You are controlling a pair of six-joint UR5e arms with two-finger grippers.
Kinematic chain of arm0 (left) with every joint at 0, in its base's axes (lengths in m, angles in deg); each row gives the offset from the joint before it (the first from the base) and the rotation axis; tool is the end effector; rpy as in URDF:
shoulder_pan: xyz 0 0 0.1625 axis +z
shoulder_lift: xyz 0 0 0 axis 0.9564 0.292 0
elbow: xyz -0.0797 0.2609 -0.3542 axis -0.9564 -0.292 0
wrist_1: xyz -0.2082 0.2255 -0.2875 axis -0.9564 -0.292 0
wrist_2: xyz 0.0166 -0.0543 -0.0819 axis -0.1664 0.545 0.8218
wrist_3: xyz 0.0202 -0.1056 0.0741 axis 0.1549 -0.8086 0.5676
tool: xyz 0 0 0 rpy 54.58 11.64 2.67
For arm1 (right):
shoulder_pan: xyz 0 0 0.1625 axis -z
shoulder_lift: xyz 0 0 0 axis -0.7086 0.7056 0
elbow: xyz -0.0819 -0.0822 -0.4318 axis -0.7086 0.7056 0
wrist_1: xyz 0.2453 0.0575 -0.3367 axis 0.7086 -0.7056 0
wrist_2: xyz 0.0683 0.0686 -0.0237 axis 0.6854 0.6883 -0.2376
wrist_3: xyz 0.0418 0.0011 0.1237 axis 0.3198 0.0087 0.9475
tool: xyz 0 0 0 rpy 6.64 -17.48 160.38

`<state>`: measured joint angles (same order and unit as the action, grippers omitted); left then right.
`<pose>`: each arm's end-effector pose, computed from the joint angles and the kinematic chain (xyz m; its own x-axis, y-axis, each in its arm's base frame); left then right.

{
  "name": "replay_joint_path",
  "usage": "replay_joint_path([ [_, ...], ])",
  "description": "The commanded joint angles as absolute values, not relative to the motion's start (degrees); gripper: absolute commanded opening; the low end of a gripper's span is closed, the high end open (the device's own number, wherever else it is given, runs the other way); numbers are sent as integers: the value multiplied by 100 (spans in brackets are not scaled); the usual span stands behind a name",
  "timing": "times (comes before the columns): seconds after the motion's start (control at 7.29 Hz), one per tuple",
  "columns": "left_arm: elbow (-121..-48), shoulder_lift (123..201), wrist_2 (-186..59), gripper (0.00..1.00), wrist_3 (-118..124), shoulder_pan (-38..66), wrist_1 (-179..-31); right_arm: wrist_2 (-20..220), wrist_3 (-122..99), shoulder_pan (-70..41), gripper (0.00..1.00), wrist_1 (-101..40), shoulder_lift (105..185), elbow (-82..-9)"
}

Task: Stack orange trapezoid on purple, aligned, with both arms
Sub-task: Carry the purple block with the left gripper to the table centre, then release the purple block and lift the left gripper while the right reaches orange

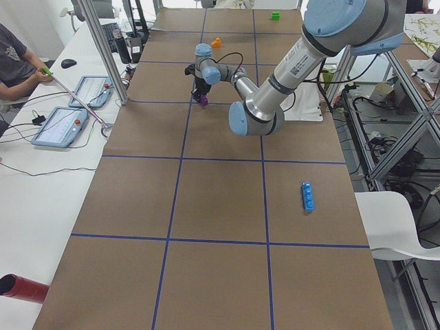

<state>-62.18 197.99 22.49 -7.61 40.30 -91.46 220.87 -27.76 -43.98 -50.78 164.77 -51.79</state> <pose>0.6713 -0.5433 0.2042 0.5455 0.6748 -0.4970 -0.3782 0.7274 0.5726 0.0203 -0.4983 0.6172 0.5927 -0.0433 0.8043 0.0149 0.9990 0.0427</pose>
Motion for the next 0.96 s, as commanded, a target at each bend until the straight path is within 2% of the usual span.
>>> replay_joint_path([
  [0.0,-6193,19812,2245,66,-807,4059,-9162,22079,-2774,-4356,100,-5086,16470,-5160],
  [0.14,-6202,19812,2245,100,-807,4094,-9310,22079,-2774,-4339,100,-5078,16470,-5160],
  [0.41,-6228,19890,2254,100,-938,3972,-9391,22017,-2782,-4251,100,-5078,16418,-5160],
  [0.69,-6298,20110,2864,100,-948,3316,-8946,21817,-2004,-3753,100,-4886,16382,-5264],
  [0.82,-6707,20111,3017,100,-939,2947,-8351,21528,-1217,-3463,100,-4371,16391,-5274],
])
